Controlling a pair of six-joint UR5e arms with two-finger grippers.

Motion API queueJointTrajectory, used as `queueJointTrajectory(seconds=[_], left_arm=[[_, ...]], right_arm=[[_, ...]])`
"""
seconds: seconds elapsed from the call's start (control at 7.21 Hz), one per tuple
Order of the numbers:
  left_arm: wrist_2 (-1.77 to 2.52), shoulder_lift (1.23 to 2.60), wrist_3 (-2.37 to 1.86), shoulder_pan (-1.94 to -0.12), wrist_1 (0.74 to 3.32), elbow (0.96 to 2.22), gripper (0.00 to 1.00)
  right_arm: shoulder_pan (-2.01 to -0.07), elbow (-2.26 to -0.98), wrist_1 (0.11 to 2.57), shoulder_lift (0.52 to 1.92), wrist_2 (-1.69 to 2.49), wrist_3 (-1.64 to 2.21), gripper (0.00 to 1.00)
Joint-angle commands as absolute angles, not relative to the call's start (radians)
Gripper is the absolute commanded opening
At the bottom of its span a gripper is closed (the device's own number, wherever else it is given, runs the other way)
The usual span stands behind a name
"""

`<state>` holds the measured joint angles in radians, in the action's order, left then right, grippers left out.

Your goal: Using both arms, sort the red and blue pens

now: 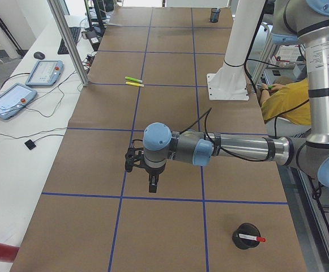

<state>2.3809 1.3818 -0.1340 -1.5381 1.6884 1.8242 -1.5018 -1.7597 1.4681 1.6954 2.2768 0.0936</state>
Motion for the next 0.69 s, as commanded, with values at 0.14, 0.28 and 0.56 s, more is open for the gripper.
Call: queueJointTrajectory(seconds=[0.14, 0.28, 0.56], left_arm=[[2.382, 1.384, -0.132, -1.539, 1.695, 1.835, 1.00], [2.382, 1.385, -0.133, -1.539, 1.695, 1.835, 1.00], [2.381, 1.385, -0.132, -1.539, 1.694, 1.844, 1.00]], right_arm=[[-1.502, -1.763, 1.468, 1.694, 2.278, 0.092, 1.00], [-1.502, -1.764, 1.468, 1.694, 2.278, 0.092, 1.00], [-1.502, -1.766, 1.468, 1.692, 2.279, 0.094, 1.00]])
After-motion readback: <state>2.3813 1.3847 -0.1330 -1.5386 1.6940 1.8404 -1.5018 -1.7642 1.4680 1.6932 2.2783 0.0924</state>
